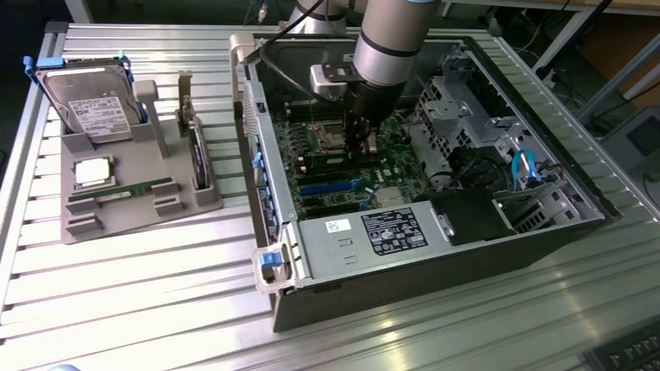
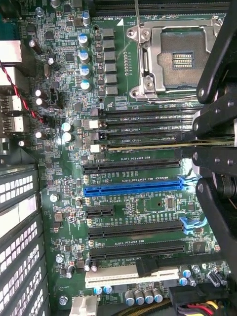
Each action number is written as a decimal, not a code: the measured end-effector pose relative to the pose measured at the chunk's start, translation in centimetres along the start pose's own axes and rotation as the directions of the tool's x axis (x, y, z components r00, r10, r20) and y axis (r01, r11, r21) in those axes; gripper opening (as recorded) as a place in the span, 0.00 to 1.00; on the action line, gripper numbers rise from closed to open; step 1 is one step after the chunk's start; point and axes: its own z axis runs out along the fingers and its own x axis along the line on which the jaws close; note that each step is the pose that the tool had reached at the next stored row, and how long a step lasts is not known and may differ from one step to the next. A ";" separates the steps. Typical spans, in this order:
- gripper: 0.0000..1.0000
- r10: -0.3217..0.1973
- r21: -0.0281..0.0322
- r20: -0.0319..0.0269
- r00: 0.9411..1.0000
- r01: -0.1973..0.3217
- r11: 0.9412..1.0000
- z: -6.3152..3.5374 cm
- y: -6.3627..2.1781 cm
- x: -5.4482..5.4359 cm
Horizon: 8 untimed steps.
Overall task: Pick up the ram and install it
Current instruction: 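Insert the ram into the slot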
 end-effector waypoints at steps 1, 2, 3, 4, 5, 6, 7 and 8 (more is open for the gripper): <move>0.14 0.000 -0.001 0.000 1.000 0.000 1.000 0.00 0.01 0.0; 0.14 0.000 -0.002 0.000 1.000 0.000 1.000 0.00 0.01 0.0; 0.14 0.000 -0.010 -0.001 1.000 0.000 1.000 0.00 0.00 -0.1; 0.14 -0.001 -0.010 -0.001 1.000 0.001 1.000 0.02 0.00 -0.2; 0.14 -0.001 -0.011 -0.001 1.000 0.001 1.000 0.03 0.01 -0.2; 0.14 -0.001 -0.011 -0.001 1.000 0.001 1.000 0.05 0.01 -0.3; 0.14 -0.001 -0.011 -0.001 1.000 0.001 1.000 0.05 0.02 -0.3; 0.14 -0.001 -0.012 -0.001 1.000 0.001 1.000 0.04 0.02 -0.3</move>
